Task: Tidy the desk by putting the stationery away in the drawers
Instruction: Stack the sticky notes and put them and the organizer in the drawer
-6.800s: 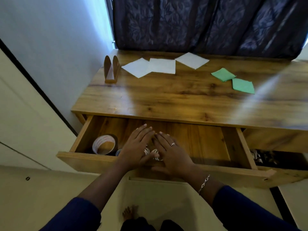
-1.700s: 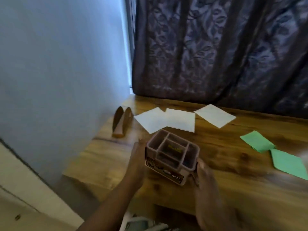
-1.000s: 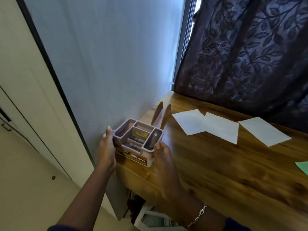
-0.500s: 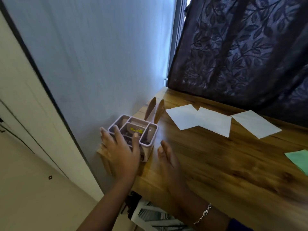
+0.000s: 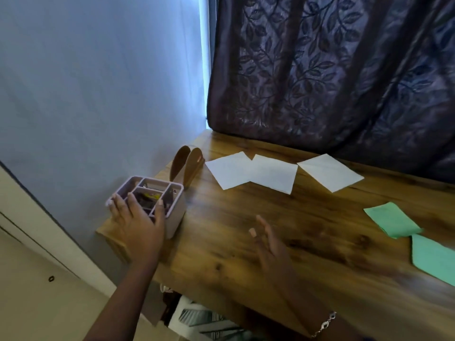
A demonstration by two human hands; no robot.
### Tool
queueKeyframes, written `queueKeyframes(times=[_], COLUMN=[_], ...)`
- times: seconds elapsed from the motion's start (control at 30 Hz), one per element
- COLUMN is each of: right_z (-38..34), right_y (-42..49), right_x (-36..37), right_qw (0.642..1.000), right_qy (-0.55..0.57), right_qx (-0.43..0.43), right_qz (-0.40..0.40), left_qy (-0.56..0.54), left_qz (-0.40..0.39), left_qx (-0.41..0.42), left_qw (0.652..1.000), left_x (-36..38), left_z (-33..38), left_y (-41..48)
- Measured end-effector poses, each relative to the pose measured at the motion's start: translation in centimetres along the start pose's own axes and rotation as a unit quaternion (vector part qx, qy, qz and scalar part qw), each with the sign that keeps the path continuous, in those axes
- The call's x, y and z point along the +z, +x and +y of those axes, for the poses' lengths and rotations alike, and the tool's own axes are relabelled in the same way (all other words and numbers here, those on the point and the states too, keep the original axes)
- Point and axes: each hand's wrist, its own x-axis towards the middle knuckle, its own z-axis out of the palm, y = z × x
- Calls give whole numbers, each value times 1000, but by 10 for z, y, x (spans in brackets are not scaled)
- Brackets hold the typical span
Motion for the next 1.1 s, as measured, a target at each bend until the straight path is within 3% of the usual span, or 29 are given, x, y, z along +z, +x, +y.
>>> queueKeyframes(times=[0.07, 0.2, 0.53, 0.7, 0.93, 1.1], right_z=[7, 19, 77, 121, 165, 177], right_y=[1, 3, -16, -31, -17, 5], right_x=[-15, -50, -180, -247, -339, -363], right_qw=[1000, 998, 981, 971, 926, 909], right_qy=[-17, -56, -178, -216, -329, -387], right_qx=[-2, -8, -34, 1, 86, 127], right_qz=[-3, -13, 62, 104, 163, 92], left_qy=[33, 52, -9, 19, 80, 80], left_qz=[2, -42, -223, -320, -433, -426], left_qx=[21, 142, 313, 342, 459, 470], left_qw=[999, 988, 923, 883, 772, 769], left_x=[-2, 16, 96, 120, 153, 157], left_z=[13, 62, 197, 254, 304, 317], left_y=[-8, -39, -162, -219, -275, -283])
